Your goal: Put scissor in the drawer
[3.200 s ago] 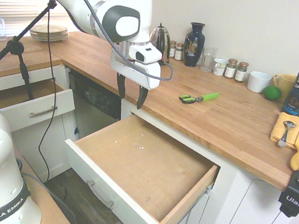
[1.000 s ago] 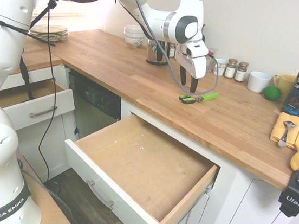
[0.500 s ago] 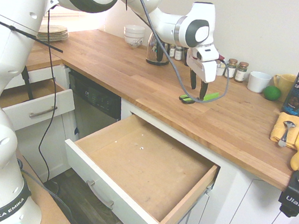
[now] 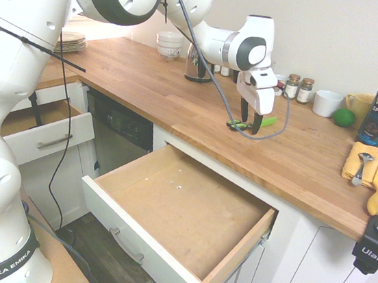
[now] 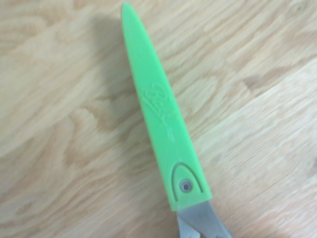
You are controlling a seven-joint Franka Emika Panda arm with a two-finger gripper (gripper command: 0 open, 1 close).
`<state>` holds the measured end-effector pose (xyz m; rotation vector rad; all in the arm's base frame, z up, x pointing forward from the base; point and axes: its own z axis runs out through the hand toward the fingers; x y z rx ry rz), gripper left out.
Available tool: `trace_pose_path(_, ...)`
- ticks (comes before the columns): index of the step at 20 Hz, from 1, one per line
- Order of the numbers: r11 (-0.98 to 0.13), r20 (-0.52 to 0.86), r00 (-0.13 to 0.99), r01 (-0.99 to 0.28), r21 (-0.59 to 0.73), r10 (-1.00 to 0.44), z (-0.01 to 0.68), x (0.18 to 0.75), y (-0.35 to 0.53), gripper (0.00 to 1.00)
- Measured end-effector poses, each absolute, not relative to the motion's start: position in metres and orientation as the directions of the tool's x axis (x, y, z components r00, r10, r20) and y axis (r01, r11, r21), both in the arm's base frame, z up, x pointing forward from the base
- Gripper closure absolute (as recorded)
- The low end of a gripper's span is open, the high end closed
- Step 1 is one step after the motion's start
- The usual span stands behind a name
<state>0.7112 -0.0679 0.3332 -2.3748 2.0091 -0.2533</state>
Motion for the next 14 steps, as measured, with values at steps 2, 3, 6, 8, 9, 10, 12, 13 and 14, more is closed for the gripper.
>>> trace_pose_path(2,-0.171,0.107,0.158,-0.978,-0.124,-0.982,0.3317,0.7122,-0.0678,0.0)
trace_pose_path(3,-0.171,0.106,0.158,-0.977,-0.124,-0.982,0.3315,0.7124,-0.0679,0.0)
trace_pose_path(6,-0.173,0.105,0.161,-0.977,-0.126,-0.981,0.3316,0.7126,-0.0682,1.0)
trace_pose_path(8,-0.176,0.107,0.163,-0.976,-0.128,-0.981,0.3316,0.7129,-0.0684,1.0)
trace_pose_path(9,-0.177,0.107,0.164,-0.976,-0.129,-0.981,0.3315,0.713,-0.0685,1.0)
trace_pose_path(10,-0.178,0.107,0.165,-0.976,-0.129,-0.981,0.3315,0.7131,-0.0685,1.0)
trace_pose_path(12,-0.179,0.108,0.165,-0.975,-0.131,-0.98,0.3317,0.7133,-0.0686,1.0)
trace_pose_path(13,-0.179,0.108,0.166,-0.975,-0.132,-0.98,0.3318,0.7135,-0.0686,1.0)
trace_pose_path(14,-0.18,0.108,0.166,-0.975,-0.133,-0.98,0.3318,0.7136,-0.0687,1.0)
